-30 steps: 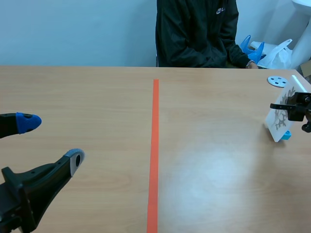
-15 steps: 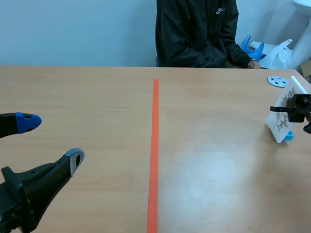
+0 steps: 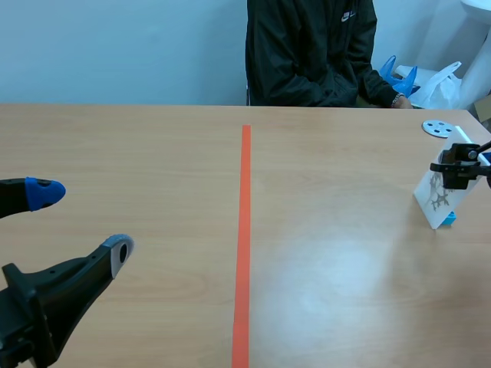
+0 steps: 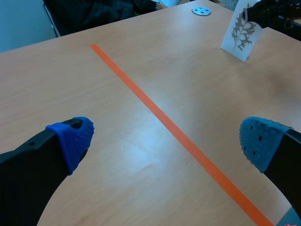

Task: Sort the leaf by its shape. The table is split by an orange tape line. A compound leaf with several leaflets goes to the left side, a simple leaf with one blade goes to the right side. Return to the home posture when a red brick is placed on the table.

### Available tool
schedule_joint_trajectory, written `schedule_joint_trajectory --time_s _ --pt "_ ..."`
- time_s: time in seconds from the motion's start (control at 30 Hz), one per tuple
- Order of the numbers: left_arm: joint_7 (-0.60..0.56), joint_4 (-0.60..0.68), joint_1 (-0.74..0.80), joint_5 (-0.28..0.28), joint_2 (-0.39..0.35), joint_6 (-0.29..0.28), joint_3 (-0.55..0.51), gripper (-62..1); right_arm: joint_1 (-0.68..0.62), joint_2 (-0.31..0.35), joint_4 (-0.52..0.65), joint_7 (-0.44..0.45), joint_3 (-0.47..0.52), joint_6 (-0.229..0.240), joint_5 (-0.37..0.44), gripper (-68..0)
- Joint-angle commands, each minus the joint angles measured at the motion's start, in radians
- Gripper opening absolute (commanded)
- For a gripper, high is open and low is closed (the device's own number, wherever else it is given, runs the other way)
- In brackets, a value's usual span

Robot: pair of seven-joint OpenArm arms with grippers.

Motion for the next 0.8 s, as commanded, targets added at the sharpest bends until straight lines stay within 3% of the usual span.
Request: schedule_joint_trajectory --time_s 0.0,0.17,0.4,0.57,0.77 --pt "-0.018 0.021 -0.006 -0.006 0.007 -0.005 0.003 1.4 0.018 0.048 0.051 0.002 -0.001 -0.003 0.016 -32.0" --pt "-0.018 0.021 -0.006 -0.006 0.007 -0.005 0.003 1.4 0.017 0.084 0.116 -0.045 0.000 0.031 0.035 -25.9" --pt "-0.018 0.021 -0.006 -0.006 0.007 -0.005 0.003 1.4 -0.020 0.112 0.254 -0.175 0.058 0.113 0.172 -23.9" --pt "-0.018 0.021 -0.005 -0.006 0.007 -0.005 0.003 1.4 -0.144 0.137 0.409 -0.231 0.115 0.182 0.272 -21.5" --pt "-0.018 0.021 -0.005 -0.006 0.007 -0.005 0.003 1.4 -0.365 0.144 0.623 -0.245 0.159 0.216 0.352 -17.3"
